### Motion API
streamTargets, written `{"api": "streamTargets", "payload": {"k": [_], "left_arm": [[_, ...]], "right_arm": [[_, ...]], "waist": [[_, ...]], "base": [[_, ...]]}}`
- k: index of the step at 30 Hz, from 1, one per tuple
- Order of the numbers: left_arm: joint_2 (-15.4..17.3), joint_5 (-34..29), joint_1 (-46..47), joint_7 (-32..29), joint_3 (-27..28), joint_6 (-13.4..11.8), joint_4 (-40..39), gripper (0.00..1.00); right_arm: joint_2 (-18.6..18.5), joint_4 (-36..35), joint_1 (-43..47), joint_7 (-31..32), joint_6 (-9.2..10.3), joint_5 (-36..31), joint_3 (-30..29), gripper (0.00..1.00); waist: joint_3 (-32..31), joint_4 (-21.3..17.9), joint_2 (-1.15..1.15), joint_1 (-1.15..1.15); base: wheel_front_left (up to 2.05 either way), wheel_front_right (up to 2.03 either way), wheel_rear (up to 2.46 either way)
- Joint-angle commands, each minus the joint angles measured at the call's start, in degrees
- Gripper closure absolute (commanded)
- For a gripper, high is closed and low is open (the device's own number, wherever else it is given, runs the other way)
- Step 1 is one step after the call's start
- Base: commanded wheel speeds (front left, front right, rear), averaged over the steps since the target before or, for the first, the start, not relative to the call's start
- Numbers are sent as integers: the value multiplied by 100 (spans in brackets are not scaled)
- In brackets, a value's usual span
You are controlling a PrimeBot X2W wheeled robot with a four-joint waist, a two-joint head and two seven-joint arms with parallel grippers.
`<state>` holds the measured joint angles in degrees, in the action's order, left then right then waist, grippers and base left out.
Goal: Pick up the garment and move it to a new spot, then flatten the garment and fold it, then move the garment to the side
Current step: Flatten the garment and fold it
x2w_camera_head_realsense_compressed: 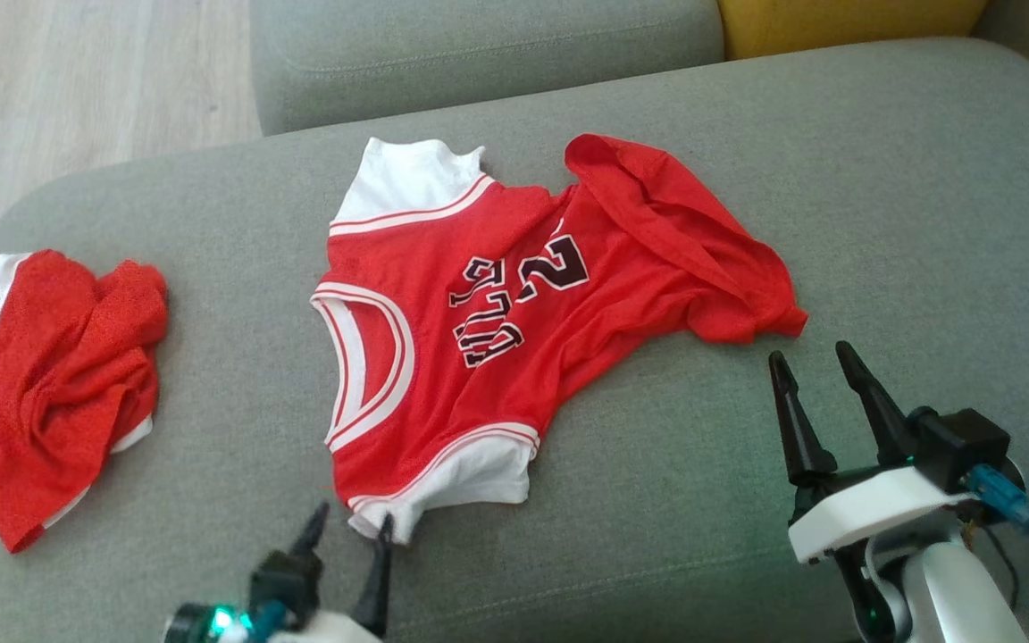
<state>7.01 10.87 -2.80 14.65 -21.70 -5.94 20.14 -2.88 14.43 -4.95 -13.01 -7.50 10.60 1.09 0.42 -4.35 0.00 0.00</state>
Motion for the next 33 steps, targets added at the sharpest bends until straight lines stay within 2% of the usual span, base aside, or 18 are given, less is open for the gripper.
{"api": "streamTargets", "payload": {"k": [1,12,18,24,25,26,33], "left_arm": [[108,-184,117,35,56,48,-50,0],[413,-975,602,35,-493,87,878,0],[433,-1087,949,35,-586,59,1224,0],[322,-938,1199,35,-564,148,1669,0],[289,-875,1226,35,-551,204,1751,31],[261,-823,1257,35,-548,263,1821,100],[74,-453,1317,35,-434,550,1615,100]], "right_arm": [[1,-214,-152,11,1,36,132,0],[1,-197,-245,1,1,39,182,0],[1,-190,-299,-1,1,22,171,0],[1,-210,-337,-3,1,21,186,0],[1,-214,-338,-5,1,17,179,0],[1,-216,-340,-5,1,10,169,0],[1,-115,-483,86,1,-150,16,0]], "waist": [[25,-2,0,0],[158,-101,0,0],[225,-192,0,0],[303,-271,0,0],[314,-278,0,0],[325,-282,0,0],[340,-120,0,0]], "base": [[0,0,0],[0,0,0],[0,0,0],[0,0,0],[0,0,0],[0,0,0],[0,0,0]]}}
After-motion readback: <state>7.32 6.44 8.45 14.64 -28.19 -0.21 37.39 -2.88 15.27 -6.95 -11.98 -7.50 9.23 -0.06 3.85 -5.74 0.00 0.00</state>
